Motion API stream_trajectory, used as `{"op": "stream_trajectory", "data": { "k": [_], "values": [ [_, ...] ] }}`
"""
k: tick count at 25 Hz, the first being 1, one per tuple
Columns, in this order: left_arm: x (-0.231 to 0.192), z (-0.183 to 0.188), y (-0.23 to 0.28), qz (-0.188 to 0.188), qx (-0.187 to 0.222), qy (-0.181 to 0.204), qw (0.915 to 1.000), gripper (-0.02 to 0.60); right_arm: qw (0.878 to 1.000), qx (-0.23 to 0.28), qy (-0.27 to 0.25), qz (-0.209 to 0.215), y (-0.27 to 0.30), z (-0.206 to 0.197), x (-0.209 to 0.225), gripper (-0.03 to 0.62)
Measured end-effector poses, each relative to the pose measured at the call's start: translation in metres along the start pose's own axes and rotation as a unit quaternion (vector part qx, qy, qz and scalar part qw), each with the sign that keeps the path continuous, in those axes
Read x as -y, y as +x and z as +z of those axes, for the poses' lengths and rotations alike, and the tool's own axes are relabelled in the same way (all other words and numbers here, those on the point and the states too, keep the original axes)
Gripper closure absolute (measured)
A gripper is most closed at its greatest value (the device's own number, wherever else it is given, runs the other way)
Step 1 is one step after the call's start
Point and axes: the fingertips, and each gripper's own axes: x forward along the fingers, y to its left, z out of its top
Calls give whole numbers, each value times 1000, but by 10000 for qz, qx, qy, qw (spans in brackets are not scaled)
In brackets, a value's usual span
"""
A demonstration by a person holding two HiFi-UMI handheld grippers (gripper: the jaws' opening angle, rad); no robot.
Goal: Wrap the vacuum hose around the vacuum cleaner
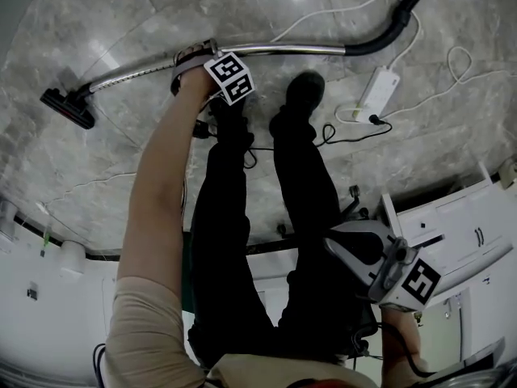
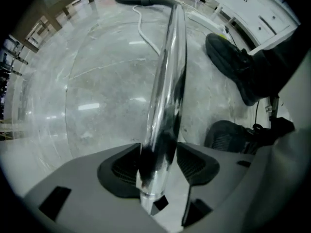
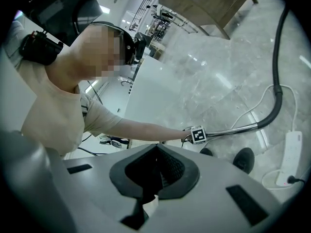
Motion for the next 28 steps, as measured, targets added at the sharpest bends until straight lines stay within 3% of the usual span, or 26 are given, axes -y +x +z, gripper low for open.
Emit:
{"op": "stream_trajectory", "data": {
  "k": [5, 9, 17, 22, 24, 28],
  "values": [
    [-4, -3, 8, -246, -366, 91, 9990, 391, 10000, -32, 48, -31, 0, -7, 1, 591],
    [5, -4, 0, -770, -573, 473, 9943, 414, 9998, -27, 179, 25, 2, -12, -2, 591],
    [21, -9, -65, -1523, 143, 831, 9847, 419, 9986, 279, 365, 247, 2, 0, -20, 591],
    [35, -13, -128, -1773, 677, 1015, 9766, 419, 9931, 592, 926, 419, -3, -2, -19, 591],
    [46, -14, -149, -1837, 795, 1090, 9737, 419, 9887, 730, 1286, 257, -4, -9, 3, 591],
    [73, -9, -185, -2005, 1098, 1110, 9672, 420, 9690, 1054, 2153, -593, -12, -18, 81, 591]
  ]
}}
